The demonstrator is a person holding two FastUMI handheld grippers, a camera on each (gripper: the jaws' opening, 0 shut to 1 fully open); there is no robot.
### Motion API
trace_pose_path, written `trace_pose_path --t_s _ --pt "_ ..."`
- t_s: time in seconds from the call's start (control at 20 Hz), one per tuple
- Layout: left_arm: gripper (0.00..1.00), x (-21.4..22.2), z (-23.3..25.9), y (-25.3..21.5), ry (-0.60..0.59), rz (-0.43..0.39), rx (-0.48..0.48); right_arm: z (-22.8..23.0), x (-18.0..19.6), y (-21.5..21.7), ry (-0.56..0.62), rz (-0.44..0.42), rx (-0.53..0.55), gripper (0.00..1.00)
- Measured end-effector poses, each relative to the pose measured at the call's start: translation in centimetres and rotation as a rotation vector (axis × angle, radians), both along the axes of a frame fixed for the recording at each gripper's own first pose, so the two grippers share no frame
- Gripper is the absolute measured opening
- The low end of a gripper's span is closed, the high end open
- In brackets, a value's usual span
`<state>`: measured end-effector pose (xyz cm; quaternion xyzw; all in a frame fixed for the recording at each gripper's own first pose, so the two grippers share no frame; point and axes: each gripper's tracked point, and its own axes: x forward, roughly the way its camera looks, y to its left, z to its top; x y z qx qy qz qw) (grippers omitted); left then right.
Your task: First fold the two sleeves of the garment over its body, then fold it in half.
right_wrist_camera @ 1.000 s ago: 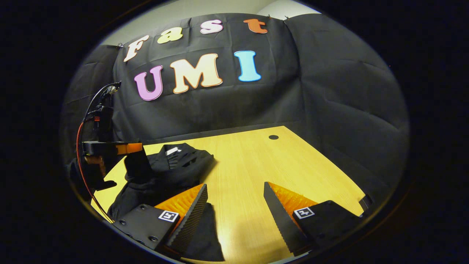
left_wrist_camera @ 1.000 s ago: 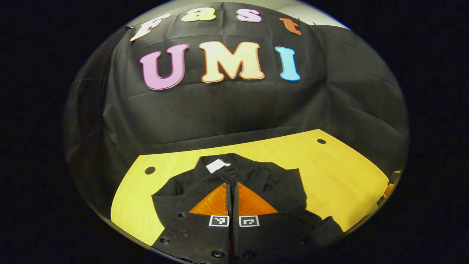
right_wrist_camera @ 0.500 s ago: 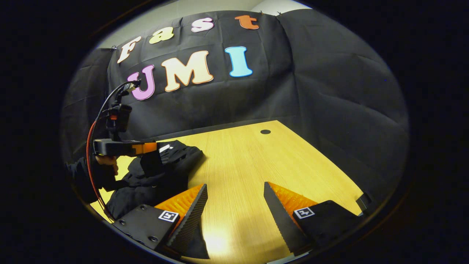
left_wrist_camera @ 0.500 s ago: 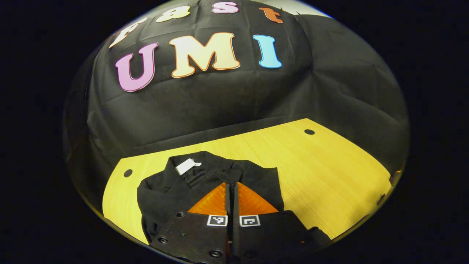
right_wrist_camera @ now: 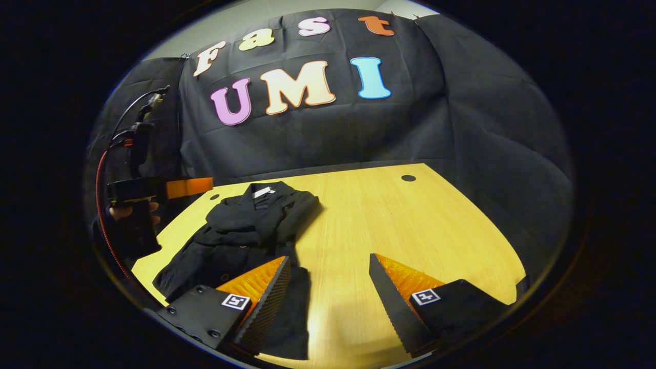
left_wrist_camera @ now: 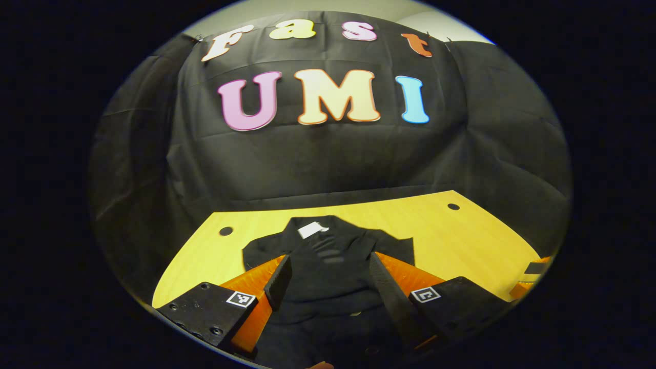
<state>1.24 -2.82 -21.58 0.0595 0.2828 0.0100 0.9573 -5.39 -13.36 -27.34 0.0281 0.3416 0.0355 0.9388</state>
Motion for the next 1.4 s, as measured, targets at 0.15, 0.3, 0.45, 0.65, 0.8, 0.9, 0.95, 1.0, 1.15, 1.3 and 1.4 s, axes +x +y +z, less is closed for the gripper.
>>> trace_pose_path --t_s 0.15,0.3,0.45,0.65,0.8,0.9,0.95,1.0,1.15,1.3,1.4 --pt "0.94 -5.2 -0.3 4.8 0.051 0.046 0.033 -1.1 -2.0 2.2 0.037 0.021 -0.004 0.98" --pt "0.94 -10.2 -1.5 8.3 0.103 0.090 0.027 -2.5 -4.0 3.9 0.061 0.053 -0.055 0.98" --pt "0.95 -14.8 -4.2 11.1 0.190 0.129 0.024 -4.1 -6.2 5.3 0.101 0.076 -0.094 0.98" --pt "0.95 -19.7 -7.5 13.5 0.298 0.157 0.024 -6.7 -8.9 6.0 0.185 0.067 -0.123 0.94" --pt "0.95 -22.5 -9.9 14.5 0.359 0.166 0.010 -8.4 -10.5 5.8 0.249 0.043 -0.141 0.98" --pt "0.95 -24.0 -11.3 14.7 0.400 0.169 0.001 -9.3 -11.2 5.7 0.281 0.030 -0.154 0.98" --pt "0.95 -24.6 -11.8 14.8 0.416 0.170 -0.003 -10.0 -11.7 5.5 0.302 0.025 -0.167 0.98" --pt "0.95 -25.1 -12.3 14.8 0.429 0.171 -0.012 -10.5 -12.2 5.5 0.319 0.023 -0.181 0.98" --pt "1.00 -25.3 -12.6 14.5 0.424 0.191 -0.066 -11.5 -12.6 5.8 0.347 0.011 -0.187 0.99" --pt "0.96 -25.4 -12.5 14.4 0.395 0.141 -0.049 -11.8 -12.9 6.6 0.365 -0.005 -0.118 0.83" --pt "0.81 -25.2 -12.6 14.0 0.367 0.087 -0.061 -11.7 -12.7 7.4 0.368 0.039 -0.117 0.65"
